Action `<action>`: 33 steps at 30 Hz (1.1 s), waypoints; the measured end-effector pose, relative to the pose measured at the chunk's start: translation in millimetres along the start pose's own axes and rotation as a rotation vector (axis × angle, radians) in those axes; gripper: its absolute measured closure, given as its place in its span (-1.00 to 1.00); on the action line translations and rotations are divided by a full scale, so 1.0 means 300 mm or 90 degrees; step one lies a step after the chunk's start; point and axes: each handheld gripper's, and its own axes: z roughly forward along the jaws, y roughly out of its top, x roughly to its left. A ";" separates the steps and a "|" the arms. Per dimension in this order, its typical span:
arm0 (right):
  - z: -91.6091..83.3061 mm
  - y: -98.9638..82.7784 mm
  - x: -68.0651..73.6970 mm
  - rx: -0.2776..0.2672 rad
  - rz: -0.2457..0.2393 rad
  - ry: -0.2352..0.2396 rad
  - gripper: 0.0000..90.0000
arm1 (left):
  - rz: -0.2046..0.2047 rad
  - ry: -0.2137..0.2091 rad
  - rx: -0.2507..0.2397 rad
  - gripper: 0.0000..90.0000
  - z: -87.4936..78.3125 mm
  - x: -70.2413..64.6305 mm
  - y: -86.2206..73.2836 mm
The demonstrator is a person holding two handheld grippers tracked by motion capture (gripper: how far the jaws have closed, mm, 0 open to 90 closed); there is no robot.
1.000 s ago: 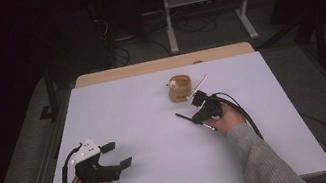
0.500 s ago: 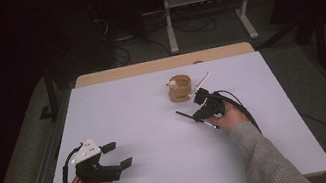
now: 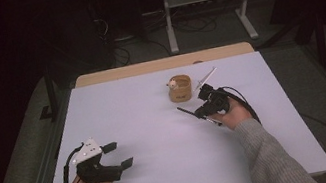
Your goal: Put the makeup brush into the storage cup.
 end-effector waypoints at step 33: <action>-0.147 0.108 0.169 -0.043 -0.137 0.042 0.85 | 0.022 -0.019 -0.004 -0.59 -0.002 -0.020 0.027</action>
